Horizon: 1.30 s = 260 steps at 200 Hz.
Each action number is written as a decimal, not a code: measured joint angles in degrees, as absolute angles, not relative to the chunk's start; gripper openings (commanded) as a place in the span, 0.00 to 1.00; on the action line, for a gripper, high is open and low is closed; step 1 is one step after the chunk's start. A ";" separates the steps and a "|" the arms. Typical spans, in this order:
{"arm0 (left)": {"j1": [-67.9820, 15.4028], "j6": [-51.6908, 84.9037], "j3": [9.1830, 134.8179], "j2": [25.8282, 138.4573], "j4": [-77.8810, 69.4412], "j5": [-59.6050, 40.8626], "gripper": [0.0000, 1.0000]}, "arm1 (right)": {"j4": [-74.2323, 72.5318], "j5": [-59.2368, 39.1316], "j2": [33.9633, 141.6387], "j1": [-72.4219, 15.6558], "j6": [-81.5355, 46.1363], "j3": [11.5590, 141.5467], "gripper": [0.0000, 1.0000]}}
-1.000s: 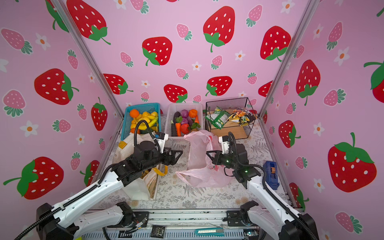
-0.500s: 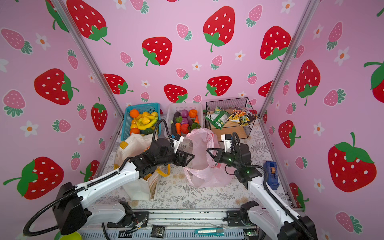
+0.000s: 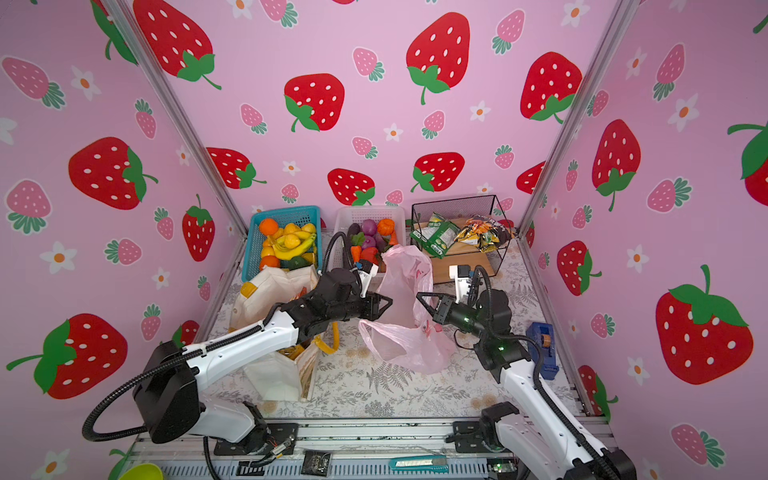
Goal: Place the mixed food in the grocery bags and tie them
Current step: 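Release the bag handle with the left gripper while right gripper holds the bag, then reach the left gripper into the white vegetable basket toward the red tomato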
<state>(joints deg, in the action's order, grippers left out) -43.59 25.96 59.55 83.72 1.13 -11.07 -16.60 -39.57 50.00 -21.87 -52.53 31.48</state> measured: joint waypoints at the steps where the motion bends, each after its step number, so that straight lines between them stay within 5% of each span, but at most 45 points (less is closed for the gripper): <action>1: -43.55 26.48 59.55 83.72 1.04 -11.16 0.13 | -16.29 -39.55 49.95 -21.78 -52.23 31.53 0.00; 30: -41.80 27.57 59.55 83.61 1.52 -13.76 0.02 | -0.91 -35.09 49.87 -19.97 -42.52 37.26 0.00; 72: -36.88 28.56 59.51 83.77 6.94 -19.18 0.00 | 19.44 -15.81 48.21 -19.84 -27.46 48.42 0.00; 97: -36.64 27.99 59.51 84.66 9.30 -21.74 0.15 | 23.20 -13.06 46.98 -19.70 -23.97 49.21 0.00; 128: -37.15 26.35 60.31 85.86 11.31 -23.68 0.47 | 22.68 -17.30 48.16 -19.70 -23.70 48.16 0.00; 170: -35.42 25.21 60.82 81.14 12.43 -21.96 0.65 | 22.17 -16.40 48.97 -19.70 -23.88 47.00 0.00; 214: -29.43 26.85 61.54 74.48 9.34 -18.15 0.71 | 19.88 -16.12 49.17 -19.70 -24.64 44.29 0.00; 260: -29.15 21.28 77.30 86.98 16.36 -10.24 0.72 | 13.89 -18.98 49.43 -19.70 -25.82 43.59 0.00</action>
